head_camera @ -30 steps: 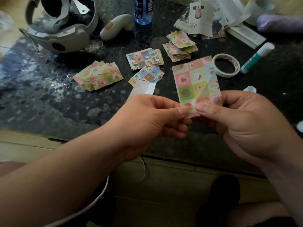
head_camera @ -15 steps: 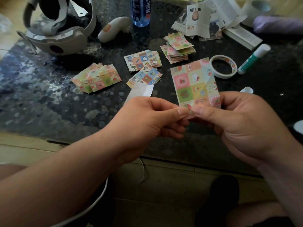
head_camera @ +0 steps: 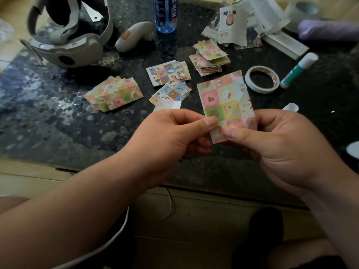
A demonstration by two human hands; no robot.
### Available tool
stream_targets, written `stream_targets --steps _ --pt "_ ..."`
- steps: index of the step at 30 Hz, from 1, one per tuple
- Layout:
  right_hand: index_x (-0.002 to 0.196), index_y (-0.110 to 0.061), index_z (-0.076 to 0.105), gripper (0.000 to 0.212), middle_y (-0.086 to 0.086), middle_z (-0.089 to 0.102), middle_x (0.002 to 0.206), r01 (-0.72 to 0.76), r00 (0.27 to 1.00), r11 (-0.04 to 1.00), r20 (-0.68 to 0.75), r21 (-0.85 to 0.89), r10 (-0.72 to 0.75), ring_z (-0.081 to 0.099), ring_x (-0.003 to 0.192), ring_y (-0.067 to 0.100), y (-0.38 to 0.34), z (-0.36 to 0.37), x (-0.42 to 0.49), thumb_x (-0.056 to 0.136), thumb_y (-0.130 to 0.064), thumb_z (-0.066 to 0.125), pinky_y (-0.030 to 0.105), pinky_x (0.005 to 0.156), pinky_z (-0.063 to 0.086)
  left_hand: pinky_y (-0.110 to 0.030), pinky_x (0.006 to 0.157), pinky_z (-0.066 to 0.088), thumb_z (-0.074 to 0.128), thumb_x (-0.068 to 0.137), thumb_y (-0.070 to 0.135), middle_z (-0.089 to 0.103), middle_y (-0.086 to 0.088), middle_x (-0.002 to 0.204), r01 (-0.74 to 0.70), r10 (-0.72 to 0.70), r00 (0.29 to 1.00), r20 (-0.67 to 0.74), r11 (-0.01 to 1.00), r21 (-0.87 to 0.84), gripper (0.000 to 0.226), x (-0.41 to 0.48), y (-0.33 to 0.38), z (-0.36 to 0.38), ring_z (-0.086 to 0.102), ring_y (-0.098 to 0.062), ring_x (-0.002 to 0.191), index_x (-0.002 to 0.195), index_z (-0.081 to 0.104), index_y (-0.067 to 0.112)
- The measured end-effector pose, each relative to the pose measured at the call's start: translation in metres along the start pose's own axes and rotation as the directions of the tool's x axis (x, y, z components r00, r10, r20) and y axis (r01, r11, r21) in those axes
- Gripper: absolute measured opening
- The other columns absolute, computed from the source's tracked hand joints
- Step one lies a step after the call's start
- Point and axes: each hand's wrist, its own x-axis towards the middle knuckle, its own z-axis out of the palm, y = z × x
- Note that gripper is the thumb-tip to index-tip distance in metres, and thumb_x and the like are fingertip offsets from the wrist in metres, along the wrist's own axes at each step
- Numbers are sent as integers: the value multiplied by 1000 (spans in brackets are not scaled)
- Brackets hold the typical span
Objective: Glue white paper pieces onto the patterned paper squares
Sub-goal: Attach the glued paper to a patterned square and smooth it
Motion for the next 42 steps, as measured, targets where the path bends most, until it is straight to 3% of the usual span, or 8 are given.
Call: stream_targets --steps 12,16,20,23,26,31,38,42 --pt "77 2 74 29 21 77 88 -24 997 999 -78 -43 20 75 91 37 8 1 5 73 -26 80 55 91 59 -24 57 50 69 92 10 67 -6 65 -17 19 994 -104 1000 20 14 7 -16 1 60 -13 58 78 71 7" --pt "77 5 72 22 20 75 79 -86 990 978 -128 -191 62 76 81 34 20 1 13 83 -14 81 51 81 61 -33 62 53 73 92 24 71 -4 64 90 -39 980 -195 962 259 19 12 -31 -2 61 -13 56 81 74 9" --pt "70 -6 75 21 8 75 68 -177 983 910 -122 -376 140 75 73 24 30 2 19 83 -20 84 48 81 60 -31 67 56 71 89 50 68 7 71 5 164 983 -80 415 910 29 9 -39 -8 63 -7 67 77 71 23" --pt "72 -6 74 21 7 75 67 -243 970 862 -124 -445 209 72 62 14 38 0 21 85 -20 83 34 69 59 -35 85 51 67 90 44 60 9 99 -267 334 918 217 112 957 22 -3 -50 -8 56 -12 97 99 70 25" --pt "78 -2 74 22 9 75 70 -266 964 802 -140 -535 226 65 51 5 42 0 18 86 -21 81 17 51 49 -43 109 45 57 88 57 54 -3 140 -364 238 898 369 -66 929 63 -16 -73 -5 46 -24 133 137 58 17" --pt "78 -11 75 21 6 75 73 -252 967 687 -142 -681 213 72 70 19 41 -1 19 87 -29 78 32 67 58 -44 127 -6 24 98 74 -9 -2 170 -330 28 939 343 -215 919 91 -24 -88 -3 -19 -19 154 162 -3 16" --pt "76 -18 75 24 -2 71 73 -217 973 624 -119 -751 195 67 75 14 40 -4 18 89 -37 75 31 71 54 -52 125 17 28 92 74 43 -10 156 -369 59 914 402 -289 883 87 -12 -88 -7 19 -29 155 155 38 15" --pt "76 -19 75 22 -2 71 73 -213 974 591 -123 -778 190 67 75 14 40 -10 18 91 -35 73 26 67 52 -48 124 19 29 91 75 36 -12 161 -397 27 905 425 -312 863 92 -11 -95 -9 16 -29 155 155 37 10"
